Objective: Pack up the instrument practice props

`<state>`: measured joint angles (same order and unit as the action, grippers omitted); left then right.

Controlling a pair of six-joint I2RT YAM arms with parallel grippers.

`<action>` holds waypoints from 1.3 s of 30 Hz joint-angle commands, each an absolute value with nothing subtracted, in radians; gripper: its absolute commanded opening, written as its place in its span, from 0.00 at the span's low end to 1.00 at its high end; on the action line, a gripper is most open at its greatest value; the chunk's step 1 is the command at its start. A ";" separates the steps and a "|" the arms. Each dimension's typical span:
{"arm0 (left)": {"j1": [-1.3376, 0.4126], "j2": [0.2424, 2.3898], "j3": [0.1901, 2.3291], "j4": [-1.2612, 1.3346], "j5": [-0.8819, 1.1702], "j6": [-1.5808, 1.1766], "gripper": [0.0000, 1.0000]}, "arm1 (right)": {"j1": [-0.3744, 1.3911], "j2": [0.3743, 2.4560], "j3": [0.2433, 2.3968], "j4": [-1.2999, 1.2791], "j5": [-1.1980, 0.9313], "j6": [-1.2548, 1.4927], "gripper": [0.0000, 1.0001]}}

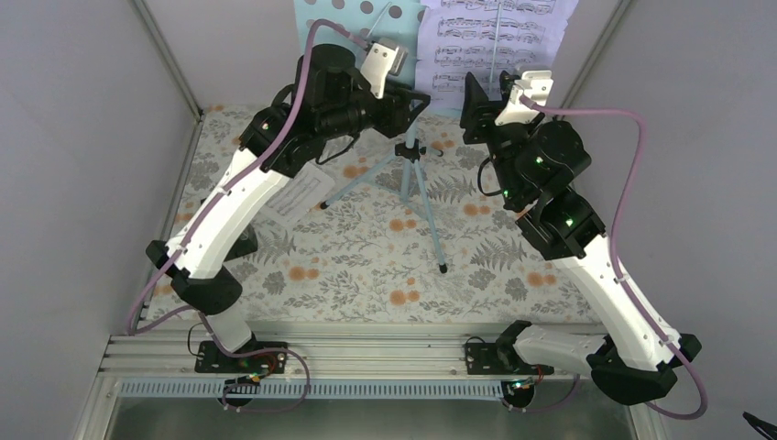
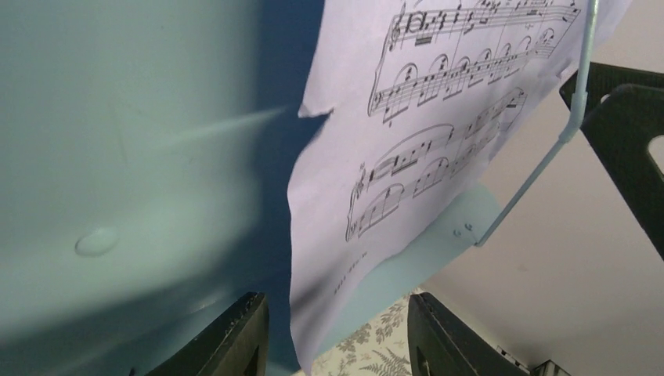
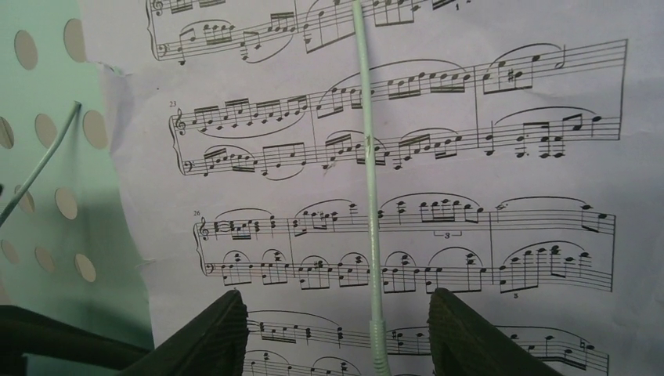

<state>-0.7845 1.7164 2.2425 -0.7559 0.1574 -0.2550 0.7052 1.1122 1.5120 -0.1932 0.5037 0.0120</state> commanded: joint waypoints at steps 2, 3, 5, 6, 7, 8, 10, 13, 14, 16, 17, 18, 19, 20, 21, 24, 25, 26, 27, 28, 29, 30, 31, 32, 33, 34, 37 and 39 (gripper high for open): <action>-0.773 1.751 2.294 -0.690 0.266 -0.279 0.43 | 0.699 1.109 1.511 -0.156 0.487 0.014 0.52; -0.773 1.756 2.298 -0.682 0.276 -0.280 0.42 | 0.699 1.111 1.511 -0.154 0.491 0.013 0.52; -0.773 1.777 2.320 -0.676 0.292 -0.277 0.39 | 0.699 1.114 1.510 -0.150 0.500 0.009 0.51; -0.772 1.787 2.330 -0.678 0.295 -0.275 0.37 | 0.699 1.116 1.510 -0.146 0.506 0.008 0.51; -0.770 1.797 2.341 -0.679 0.298 -0.275 0.36 | 0.699 1.119 1.510 -0.142 0.513 0.007 0.51; -0.769 1.804 2.350 -0.678 0.306 -0.275 0.35 | 0.698 1.123 1.510 -0.135 0.519 0.003 0.51; -0.769 1.816 2.357 -0.667 0.322 -0.275 0.28 | 0.692 1.135 1.515 -0.128 0.530 -0.006 0.50; -0.767 1.815 2.353 -0.648 0.315 -0.276 0.14 | 0.672 1.150 1.527 -0.137 0.520 0.000 0.49; -0.767 1.811 2.349 -0.646 0.306 -0.275 0.09 | 0.663 1.154 1.528 -0.140 0.512 0.003 0.48; -0.767 1.799 2.334 -0.642 0.286 -0.273 0.03 | 0.639 1.158 1.529 -0.140 0.493 0.011 0.42; -0.767 1.790 2.318 -0.636 0.282 -0.272 0.03 | 0.626 1.159 1.529 -0.138 0.480 0.013 0.38; -0.766 1.780 2.301 -0.627 0.280 -0.271 0.02 | 0.615 1.163 1.529 -0.133 0.464 0.014 0.33; -0.765 1.770 2.286 -0.621 0.278 -0.271 0.02 | 0.602 1.165 1.528 -0.126 0.451 0.010 0.27; -0.764 1.761 2.274 -0.619 0.277 -0.272 0.02 | 0.598 1.166 1.525 -0.115 0.432 -0.002 0.20; -0.763 1.755 2.266 -0.618 0.275 -0.272 0.02 | 0.594 1.165 1.518 -0.099 0.418 -0.013 0.14; -0.758 1.744 2.246 -0.620 0.273 -0.274 0.02 | 0.591 1.131 1.468 -0.030 0.364 -0.055 0.03; -0.756 1.741 2.240 -0.618 0.274 -0.276 0.02 | 0.590 1.114 1.437 0.001 0.347 -0.069 0.03; -0.754 1.739 2.234 -0.617 0.274 -0.279 0.02 | 0.589 1.095 1.405 0.038 0.333 -0.080 0.03; -0.752 1.738 2.230 -0.615 0.278 -0.282 0.02 | 0.588 1.077 1.372 0.074 0.318 -0.092 0.03; -0.750 1.736 2.227 -0.614 0.284 -0.286 0.02 | 0.588 1.059 1.340 0.113 0.306 -0.101 0.03; -0.748 1.736 2.225 -0.613 0.288 -0.291 0.02 | 0.586 1.045 1.314 0.148 0.297 -0.110 0.03; -0.745 1.734 2.224 -0.612 0.296 -0.296 0.02 | 0.587 1.035 1.286 0.181 0.287 -0.119 0.03; -0.743 1.732 2.222 -0.611 0.302 -0.301 0.02 | 0.585 1.032 1.279 0.191 0.283 -0.122 0.03; -0.740 1.729 2.220 -0.608 0.309 -0.305 0.02 | 0.584 1.034 1.280 0.193 0.282 -0.126 0.03; -0.739 1.724 2.216 -0.605 0.316 -0.309 0.02 | 0.583 1.040 1.285 0.190 0.280 -0.131 0.03; -0.737 1.715 2.211 -0.601 0.325 -0.311 0.02 | 0.583 1.045 1.291 0.187 0.279 -0.132 0.03; -0.728 1.670 2.173 -0.588 0.341 -0.320 0.02 | 0.582 1.057 1.298 0.185 0.280 -0.135 0.03; -0.713 1.624 2.108 -0.569 0.356 -0.330 0.02 | 0.580 1.061 1.298 0.183 0.283 -0.132 0.03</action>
<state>-0.7338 1.7210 2.1708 -0.6113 0.3122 -0.3027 0.5869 1.0615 1.2953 0.1329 0.2955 -0.1085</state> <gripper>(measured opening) 0.027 0.035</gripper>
